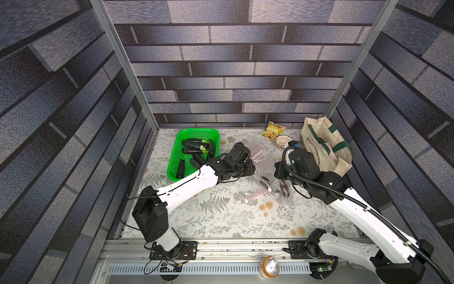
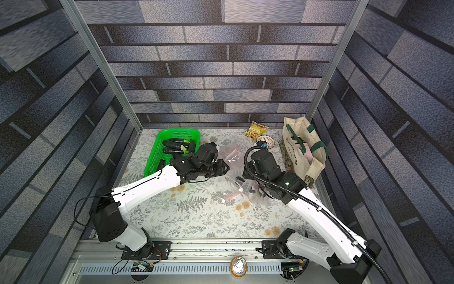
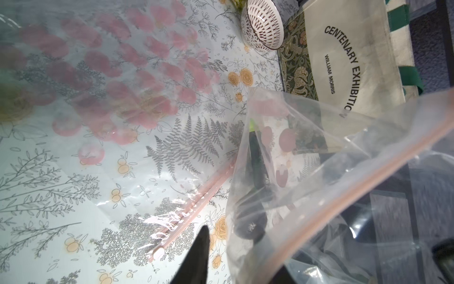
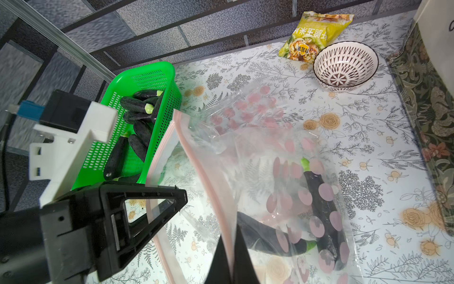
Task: Place the eggplant in a zip-top bag and seal the zipper
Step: Adjust the zipper food storage bag at the center of the board, then pick up the eggplant from the basket.
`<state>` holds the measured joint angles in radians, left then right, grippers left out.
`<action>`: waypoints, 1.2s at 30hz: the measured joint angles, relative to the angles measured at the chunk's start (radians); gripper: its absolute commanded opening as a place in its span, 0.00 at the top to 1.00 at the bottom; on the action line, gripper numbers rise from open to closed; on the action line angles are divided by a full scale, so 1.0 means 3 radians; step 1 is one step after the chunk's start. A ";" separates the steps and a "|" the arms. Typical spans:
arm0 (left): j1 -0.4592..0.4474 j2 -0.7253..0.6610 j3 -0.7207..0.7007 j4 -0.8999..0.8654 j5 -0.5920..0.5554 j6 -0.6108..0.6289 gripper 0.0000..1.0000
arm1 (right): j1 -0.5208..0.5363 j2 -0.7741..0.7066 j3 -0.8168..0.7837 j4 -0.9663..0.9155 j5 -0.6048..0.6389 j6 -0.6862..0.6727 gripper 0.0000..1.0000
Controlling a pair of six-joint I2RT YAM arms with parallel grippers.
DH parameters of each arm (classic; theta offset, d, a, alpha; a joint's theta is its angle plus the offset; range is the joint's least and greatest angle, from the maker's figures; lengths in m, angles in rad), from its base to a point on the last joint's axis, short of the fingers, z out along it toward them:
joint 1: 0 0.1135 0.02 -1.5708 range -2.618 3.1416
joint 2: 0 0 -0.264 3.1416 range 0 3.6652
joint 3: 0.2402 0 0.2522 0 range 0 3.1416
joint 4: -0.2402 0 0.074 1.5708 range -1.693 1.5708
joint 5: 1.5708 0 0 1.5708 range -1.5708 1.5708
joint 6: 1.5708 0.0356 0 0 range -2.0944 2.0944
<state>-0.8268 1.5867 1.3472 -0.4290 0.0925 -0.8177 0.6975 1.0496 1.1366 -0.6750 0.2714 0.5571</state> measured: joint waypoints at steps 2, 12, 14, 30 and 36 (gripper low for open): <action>0.0032 0.0000 -0.0001 -0.0099 -0.0051 0.0038 0.44 | -0.0001 0.0062 -0.0075 0.0079 -0.0060 0.0009 1.00; 0.1122 -0.0417 -0.0140 -0.0518 -0.0266 0.0252 0.36 | -0.0001 0.0251 -0.0422 0.0314 -0.0305 0.0090 1.00; 0.1451 -0.0425 -0.0140 -0.0587 -0.0299 0.0323 0.37 | -0.0001 0.0253 -0.0431 0.0346 -0.0328 0.0098 1.00; 0.2436 0.0712 0.0005 -0.0949 -0.0398 0.0661 0.38 | -0.0001 0.0253 -0.0518 0.0413 -0.0364 0.0122 1.00; 0.2525 0.1016 0.0136 -0.0904 -0.0341 0.0698 0.38 | -0.0001 0.0253 -0.0524 0.0421 -0.0364 0.0122 1.00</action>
<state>-0.0692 1.8915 1.3880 -0.7002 -0.0097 -0.6083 0.6971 1.1255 0.9794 -0.5488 0.1623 0.5938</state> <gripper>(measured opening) 0.617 0.046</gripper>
